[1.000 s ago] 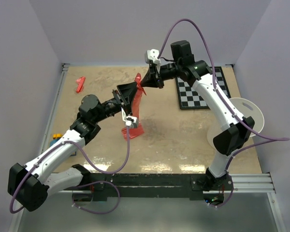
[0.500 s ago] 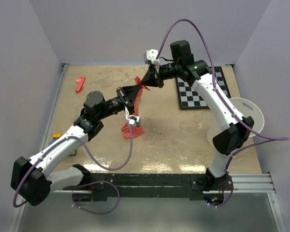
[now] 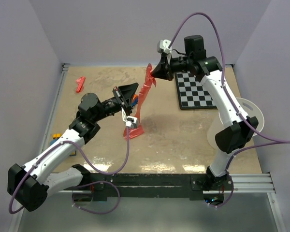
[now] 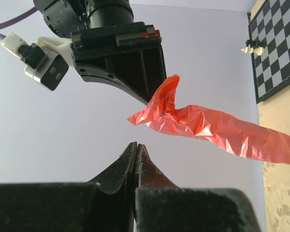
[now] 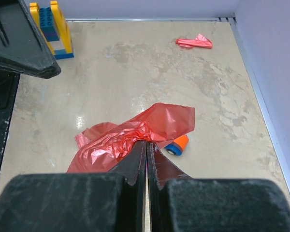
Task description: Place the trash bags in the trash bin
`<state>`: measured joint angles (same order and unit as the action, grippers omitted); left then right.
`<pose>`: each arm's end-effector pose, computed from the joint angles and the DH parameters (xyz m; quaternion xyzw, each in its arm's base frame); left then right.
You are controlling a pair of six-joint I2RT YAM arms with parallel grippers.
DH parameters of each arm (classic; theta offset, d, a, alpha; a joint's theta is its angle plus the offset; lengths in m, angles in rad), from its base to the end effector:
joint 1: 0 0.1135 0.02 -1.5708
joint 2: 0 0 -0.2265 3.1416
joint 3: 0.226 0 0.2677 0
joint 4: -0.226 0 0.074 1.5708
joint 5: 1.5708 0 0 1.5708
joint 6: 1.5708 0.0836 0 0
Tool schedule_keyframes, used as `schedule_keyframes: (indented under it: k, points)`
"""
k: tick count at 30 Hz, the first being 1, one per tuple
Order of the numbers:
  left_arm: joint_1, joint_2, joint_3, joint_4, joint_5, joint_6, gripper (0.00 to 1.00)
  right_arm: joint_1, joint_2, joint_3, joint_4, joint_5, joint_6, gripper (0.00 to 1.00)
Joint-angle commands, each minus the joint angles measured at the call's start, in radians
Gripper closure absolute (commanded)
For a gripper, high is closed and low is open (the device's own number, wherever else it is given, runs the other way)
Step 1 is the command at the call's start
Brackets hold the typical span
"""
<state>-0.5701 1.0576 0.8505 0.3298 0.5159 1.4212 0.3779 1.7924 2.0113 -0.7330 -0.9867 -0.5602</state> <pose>0.2489 -0.2085 0.3338 0.6414 0.1880 0.1451 0.7295 0.3609 0.2183 0.3906 -0.5568 0.5706 0.3669 0.4794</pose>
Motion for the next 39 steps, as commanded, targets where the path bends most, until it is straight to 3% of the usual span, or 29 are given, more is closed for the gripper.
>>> schedule_keyframes:
  k: [1, 4, 7, 9, 20, 22, 24, 26, 28, 31, 39]
  points:
    - [-0.002, -0.004, -0.01, 0.035, -0.019, -0.021, 1.0, 0.03, -0.045, 0.04, 0.008, -0.07, 0.028, 1.0]
    - [-0.002, 0.007, -0.005, 0.035, -0.03, -0.019, 0.99, 0.045, -0.045, 0.043, -0.019, -0.076, 0.01, 1.0]
    - [-0.001, 0.011, -0.005, 0.063, -0.016, -0.025, 0.8, 0.081, -0.048, 0.041, -0.071, -0.05, -0.052, 1.0]
    - [-0.002, 0.019, 0.001, 0.072, -0.008, -0.034, 0.78, 0.105, -0.053, 0.037, -0.086, -0.035, -0.075, 1.0]
    - [-0.002, 0.044, 0.025, 0.022, 0.026, -0.013, 0.82, 0.134, -0.048, 0.056, -0.062, -0.05, -0.053, 0.95]
    - [-0.001, 0.047, 0.03, 0.008, 0.033, -0.004, 0.89, 0.136, -0.045, 0.06, -0.066, -0.052, -0.055, 0.87]
    - [-0.002, 0.051, 0.041, -0.018, 0.036, 0.005, 1.0, 0.136, -0.045, 0.072, -0.088, -0.055, -0.075, 0.71]
    - [-0.001, 0.051, 0.045, -0.026, 0.033, 0.004, 1.0, 0.136, -0.045, 0.093, -0.121, -0.047, -0.118, 0.59]
    - [-0.001, 0.048, 0.044, -0.025, 0.026, 0.002, 1.0, 0.136, -0.041, 0.124, -0.17, -0.032, -0.167, 0.53]
    - [-0.002, 0.038, 0.032, -0.009, 0.016, -0.008, 1.0, 0.136, -0.019, 0.176, -0.25, -0.014, -0.23, 0.52]
    - [-0.002, 0.019, -0.004, 0.077, 0.012, -0.042, 1.0, 0.142, 0.012, 0.181, -0.258, -0.024, -0.23, 0.52]
